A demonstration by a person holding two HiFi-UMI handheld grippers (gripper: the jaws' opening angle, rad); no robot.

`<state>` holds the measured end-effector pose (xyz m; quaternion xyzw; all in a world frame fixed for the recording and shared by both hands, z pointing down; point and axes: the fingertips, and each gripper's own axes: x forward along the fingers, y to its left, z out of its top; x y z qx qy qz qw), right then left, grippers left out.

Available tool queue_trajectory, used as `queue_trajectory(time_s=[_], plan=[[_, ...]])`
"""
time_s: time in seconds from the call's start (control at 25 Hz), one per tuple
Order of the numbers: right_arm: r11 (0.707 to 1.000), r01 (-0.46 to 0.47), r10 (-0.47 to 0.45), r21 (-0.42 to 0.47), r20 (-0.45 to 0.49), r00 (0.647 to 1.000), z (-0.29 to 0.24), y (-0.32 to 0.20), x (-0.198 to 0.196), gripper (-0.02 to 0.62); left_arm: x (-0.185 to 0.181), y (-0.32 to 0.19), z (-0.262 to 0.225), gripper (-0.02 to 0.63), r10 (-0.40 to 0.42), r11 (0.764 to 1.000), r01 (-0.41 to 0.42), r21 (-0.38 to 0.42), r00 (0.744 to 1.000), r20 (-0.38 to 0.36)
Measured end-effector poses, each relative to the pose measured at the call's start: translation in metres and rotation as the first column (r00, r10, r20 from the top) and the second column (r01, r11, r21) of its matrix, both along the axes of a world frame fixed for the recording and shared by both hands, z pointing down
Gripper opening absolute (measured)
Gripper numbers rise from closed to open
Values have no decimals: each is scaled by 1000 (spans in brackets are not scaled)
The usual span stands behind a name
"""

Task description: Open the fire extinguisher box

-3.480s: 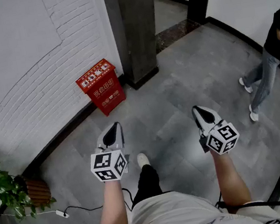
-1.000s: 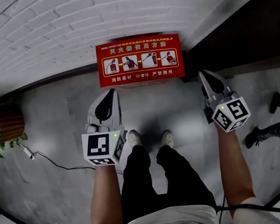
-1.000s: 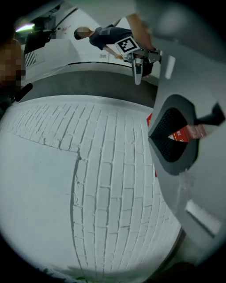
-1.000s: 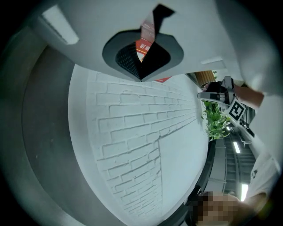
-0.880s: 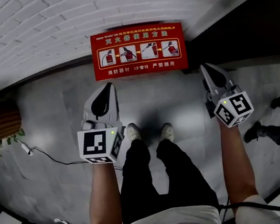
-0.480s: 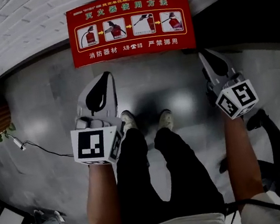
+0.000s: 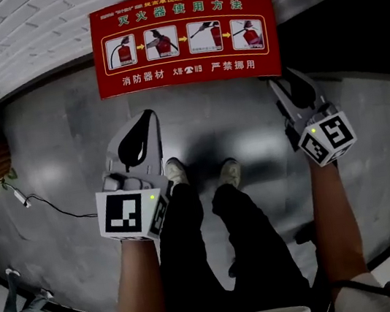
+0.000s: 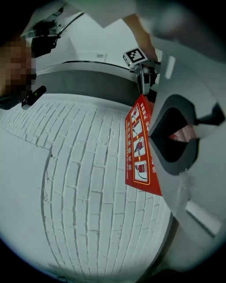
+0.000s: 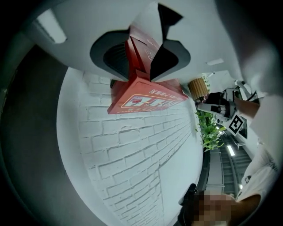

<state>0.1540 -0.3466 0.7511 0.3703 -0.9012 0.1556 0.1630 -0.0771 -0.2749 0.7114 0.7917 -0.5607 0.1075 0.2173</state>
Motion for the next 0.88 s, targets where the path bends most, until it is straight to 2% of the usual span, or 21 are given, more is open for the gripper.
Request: queue_trajectory(time_s=[0.28,0.64,0.8,0.88], plan=[[1000,-10,10,13,-12,1000,-2,2,-2,121,-4,-7,3,6,-7,1000,7,-3,1000,2],[996,-75,69,51,110,992,-52,7,2,120,5,-4,-7,6,-6,998,6,58,1000,1],[988,-123,103,93,188,977,-78,-27,-2,120,-5,-22,-25,6,-23,992,20,124,1000,21],[982,-154,129,105,216,968,-106,-56,-2,120,-6,-38,-50,6,-29,992,27,127,999,21]])
